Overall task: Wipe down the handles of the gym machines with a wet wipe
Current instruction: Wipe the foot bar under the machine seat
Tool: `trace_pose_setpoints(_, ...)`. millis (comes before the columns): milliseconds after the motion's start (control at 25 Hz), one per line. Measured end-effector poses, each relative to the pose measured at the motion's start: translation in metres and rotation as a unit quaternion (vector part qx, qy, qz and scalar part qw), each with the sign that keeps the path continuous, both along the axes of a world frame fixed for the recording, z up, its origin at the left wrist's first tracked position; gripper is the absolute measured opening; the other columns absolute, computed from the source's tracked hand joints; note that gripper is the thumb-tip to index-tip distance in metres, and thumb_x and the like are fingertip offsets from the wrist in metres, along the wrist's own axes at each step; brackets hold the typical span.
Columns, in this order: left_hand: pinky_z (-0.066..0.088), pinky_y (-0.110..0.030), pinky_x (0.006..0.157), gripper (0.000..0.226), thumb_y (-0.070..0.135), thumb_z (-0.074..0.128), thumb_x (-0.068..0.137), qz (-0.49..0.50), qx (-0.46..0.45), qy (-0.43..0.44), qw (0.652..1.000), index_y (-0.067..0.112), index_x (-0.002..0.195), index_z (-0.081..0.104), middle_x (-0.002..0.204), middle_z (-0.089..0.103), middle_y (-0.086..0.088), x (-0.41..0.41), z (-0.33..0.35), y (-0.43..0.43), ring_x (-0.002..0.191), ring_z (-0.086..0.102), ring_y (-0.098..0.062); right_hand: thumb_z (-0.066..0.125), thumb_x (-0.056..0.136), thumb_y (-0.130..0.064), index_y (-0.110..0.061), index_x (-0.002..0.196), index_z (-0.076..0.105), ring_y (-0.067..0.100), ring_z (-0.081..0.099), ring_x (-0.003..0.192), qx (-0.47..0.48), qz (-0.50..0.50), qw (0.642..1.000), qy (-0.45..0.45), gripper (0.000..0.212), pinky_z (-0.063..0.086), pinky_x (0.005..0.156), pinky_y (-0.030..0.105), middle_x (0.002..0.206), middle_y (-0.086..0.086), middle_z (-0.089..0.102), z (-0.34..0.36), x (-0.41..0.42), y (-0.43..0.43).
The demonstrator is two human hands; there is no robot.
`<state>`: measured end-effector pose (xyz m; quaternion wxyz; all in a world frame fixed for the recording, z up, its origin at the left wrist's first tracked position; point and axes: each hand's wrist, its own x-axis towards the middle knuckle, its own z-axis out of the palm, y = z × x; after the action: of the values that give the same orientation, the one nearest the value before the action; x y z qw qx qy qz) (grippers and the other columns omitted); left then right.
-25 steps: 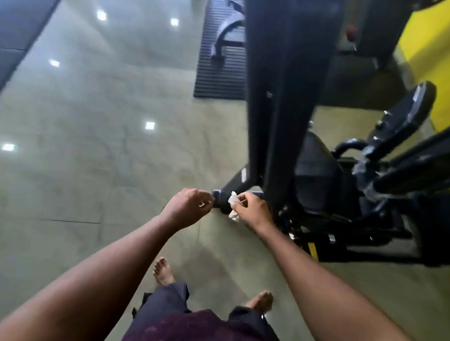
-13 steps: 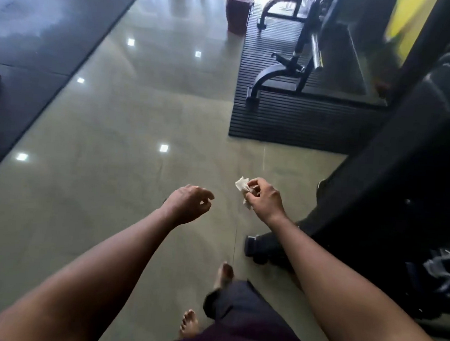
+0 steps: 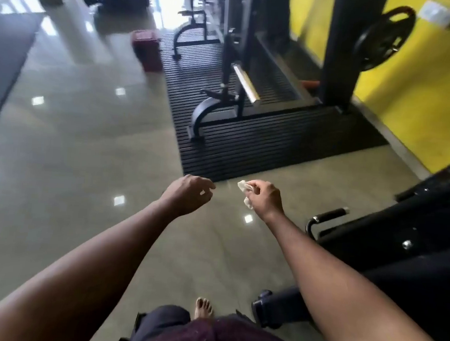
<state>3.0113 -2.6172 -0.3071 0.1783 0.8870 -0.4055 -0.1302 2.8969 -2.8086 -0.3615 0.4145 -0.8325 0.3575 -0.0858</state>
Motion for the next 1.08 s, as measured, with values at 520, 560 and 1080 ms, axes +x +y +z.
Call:
trace_pose_setpoints(520, 0.049, -0.03, 0.09, 0.027, 0.03, 0.058, 0.095, -0.465, 0.041, -0.005, 0.884, 0.026, 0.121, 0.068, 0.116, 0.07, 0.004, 0.133, -0.013, -0.4, 0.106, 0.066, -0.015, 0.055, 0.08, -0.007, -0.003, 0.098, 0.073, 0.037, 0.065, 0.091, 0.02, -0.537, 0.843, -0.005, 0.026, 0.045, 0.07, 0.034, 0.095, 0.018, 0.072, -0.02, 0.022, -0.223)
trace_pose_setpoints(560, 0.049, -0.029, 0.09, 0.028, 0.029, 0.058, 0.096, -0.505, 0.047, -0.005, 0.862, 0.025, 0.122, 0.067, 0.116, 0.07, 0.003, 0.129, -0.012, -0.428, 0.106, 0.066, -0.015, 0.054, 0.078, -0.007, -0.001, 0.095, 0.072, 0.038, 0.065, 0.088, 0.039, -0.569, 0.821, -0.013, 0.025, 0.047, 0.068, 0.035, 0.092, 0.02, 0.072, -0.021, 0.019, -0.23)
trace_pose_setpoints(1080, 0.042, -0.032, 0.1, 0.032, 0.032, 0.055, 0.098, -0.806, 0.137, -0.073, 0.571, 0.029, 0.13, 0.061, 0.126, 0.065, 0.005, -0.055, -0.096, -0.687, 0.12, 0.056, -0.018, 0.055, 0.084, -0.001, -0.004, 0.117, 0.067, 0.032, 0.06, 0.112, 0.102, -0.844, 0.524, -0.047, 0.035, 0.044, 0.092, 0.034, 0.117, 0.018, 0.066, -0.095, -0.052, -0.329)
